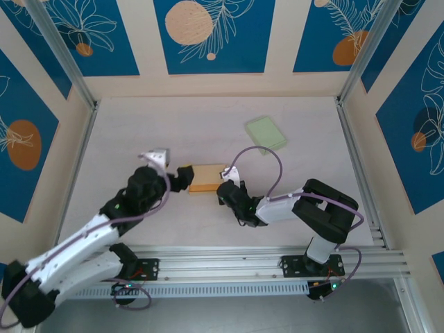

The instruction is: Fold the paper box

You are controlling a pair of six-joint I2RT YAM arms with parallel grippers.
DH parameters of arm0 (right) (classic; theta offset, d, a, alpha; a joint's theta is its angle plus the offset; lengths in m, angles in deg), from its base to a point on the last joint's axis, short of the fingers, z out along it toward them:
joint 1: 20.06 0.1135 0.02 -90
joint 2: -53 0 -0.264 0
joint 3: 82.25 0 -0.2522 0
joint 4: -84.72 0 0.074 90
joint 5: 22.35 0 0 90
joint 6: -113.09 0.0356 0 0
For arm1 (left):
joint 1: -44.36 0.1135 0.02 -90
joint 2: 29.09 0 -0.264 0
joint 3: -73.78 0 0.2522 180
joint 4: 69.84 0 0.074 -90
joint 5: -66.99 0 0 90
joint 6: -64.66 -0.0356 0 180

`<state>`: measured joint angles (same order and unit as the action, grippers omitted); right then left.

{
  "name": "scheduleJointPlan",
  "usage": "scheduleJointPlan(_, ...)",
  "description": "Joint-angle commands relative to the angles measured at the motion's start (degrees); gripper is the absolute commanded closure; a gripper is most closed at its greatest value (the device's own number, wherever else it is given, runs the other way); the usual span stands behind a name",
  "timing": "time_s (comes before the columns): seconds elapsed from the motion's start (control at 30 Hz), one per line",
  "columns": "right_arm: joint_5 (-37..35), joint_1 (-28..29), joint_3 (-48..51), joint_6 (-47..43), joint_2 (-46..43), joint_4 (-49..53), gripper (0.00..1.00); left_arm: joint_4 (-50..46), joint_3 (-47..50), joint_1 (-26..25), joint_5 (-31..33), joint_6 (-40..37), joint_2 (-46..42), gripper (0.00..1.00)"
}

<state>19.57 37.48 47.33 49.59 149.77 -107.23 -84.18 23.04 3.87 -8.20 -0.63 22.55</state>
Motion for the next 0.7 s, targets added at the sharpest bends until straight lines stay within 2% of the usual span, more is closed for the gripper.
scheduleJointPlan(0.0, 1.26, 1.17, 0.29, 0.03, 1.54, 8.51, 1.0, 3.89, -4.89, 0.72, -7.3, -5.43, 11.84, 0.26)
scheduleJointPlan(0.2, 0.4, 1.49, 0.32, 1.17, 2.31, 9.36, 1.0, 5.32, -13.63, 1.56, -18.77, -3.45, 31.01, 0.46)
scheduleJointPlan(0.3, 0.35, 1.98, 0.18, 1.35, 2.73, 9.52, 1.0, 4.06, -15.7, 1.97, -19.7, -2.78, 36.28, 0.49)
scheduleJointPlan(0.4, 0.14, 2.53, -0.57, 1.19, 3.46, 10.25, 1.0, 4.63, -15.57, 2.32, -19.65, -2.15, 39.28, 0.58)
scheduleJointPlan(0.53, -0.22, 2.93, -1.7, 1.01, 3.83, 12.06, 1.0, 7.42, -13.7, 2.88, -19.24, -0.94, 41.74, 0.66)
scheduleJointPlan(0.67, -1.4, 3.7, -2.4, 0.88, 2.77, 14.33, 0.91, 11.63, -11.1, 3.11, -19.25, 0.89, 43.95, 0.7)
